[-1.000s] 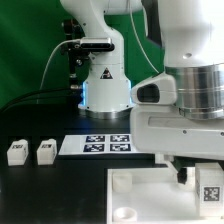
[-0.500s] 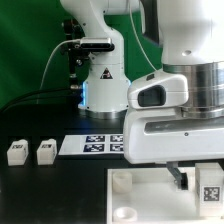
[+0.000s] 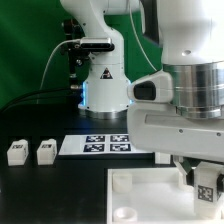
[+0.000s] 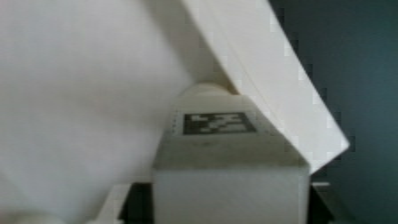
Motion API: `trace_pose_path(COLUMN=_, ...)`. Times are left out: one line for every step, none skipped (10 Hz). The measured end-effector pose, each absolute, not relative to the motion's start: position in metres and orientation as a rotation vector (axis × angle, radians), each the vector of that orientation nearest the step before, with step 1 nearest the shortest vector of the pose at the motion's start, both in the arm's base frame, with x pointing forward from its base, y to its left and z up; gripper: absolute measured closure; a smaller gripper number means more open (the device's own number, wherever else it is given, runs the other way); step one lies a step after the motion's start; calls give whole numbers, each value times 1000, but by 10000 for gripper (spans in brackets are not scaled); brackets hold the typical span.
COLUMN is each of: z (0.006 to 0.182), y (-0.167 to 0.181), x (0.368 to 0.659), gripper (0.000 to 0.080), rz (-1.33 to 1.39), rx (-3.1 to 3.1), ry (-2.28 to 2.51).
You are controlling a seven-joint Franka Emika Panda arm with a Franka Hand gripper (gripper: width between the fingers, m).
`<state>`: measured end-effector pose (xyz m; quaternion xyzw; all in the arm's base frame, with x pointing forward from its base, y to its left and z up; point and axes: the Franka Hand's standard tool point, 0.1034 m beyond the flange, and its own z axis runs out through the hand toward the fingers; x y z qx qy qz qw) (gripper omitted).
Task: Assemble one leg
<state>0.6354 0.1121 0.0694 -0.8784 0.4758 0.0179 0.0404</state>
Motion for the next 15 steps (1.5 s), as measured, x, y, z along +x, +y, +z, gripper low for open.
trace_pose_path(z=68, y=110, x=635, gripper=509, rz=96, rx=-2489, ry=1740)
trace_pose_path(z=68, y=106, x=634, gripper=509, rz=144, rx=-2303, ry=1939)
trace_pose_path(z=68, y=106, x=634, gripper=509, rz=163, rx=-2217, ry=2031)
trace_pose_path(z=68, y=106, x=634, gripper=508, rz=173, rx=-2142, ry=2114)
trace_pose_path(z=68, y=105, x=634, gripper=508, rz=192, rx=-2083, ry=2163)
trace_pose_path(z=68, y=106, x=633, gripper=508, rz=199, rx=-2009, ry=2237)
trace_pose_path(z=68, y=106, x=633, gripper=435, rz=196, rx=-2042, ry=2207)
trace_pose_path(z=67, y=106, x=633, gripper=435, rz=193, rx=-2069, ry=2179)
trace_pose_path(z=65, y=106, x=631, gripper=299, rz=165, rx=-2108, ry=2130)
trace_pose_path(z=56, y=106, x=619, gripper=182, rz=131, rx=-2181, ry=2054)
trace_pose_path(z=53, y=107, x=611, gripper=160, rz=100, rx=-2372, ry=1836)
trace_pose_path(z=54, y=110, x=608, gripper=160, rz=64, rx=-2539, ry=1597)
trace_pose_path(z=54, y=118, x=605, gripper=151, rz=58, rx=-2624, ry=1463)
trace_pose_path(z=54, y=117, x=605, gripper=151, rz=47, rx=-2697, ry=1324)
trace_pose_path(z=53, y=115, x=605, gripper=151, rz=40, rx=-2738, ry=1237)
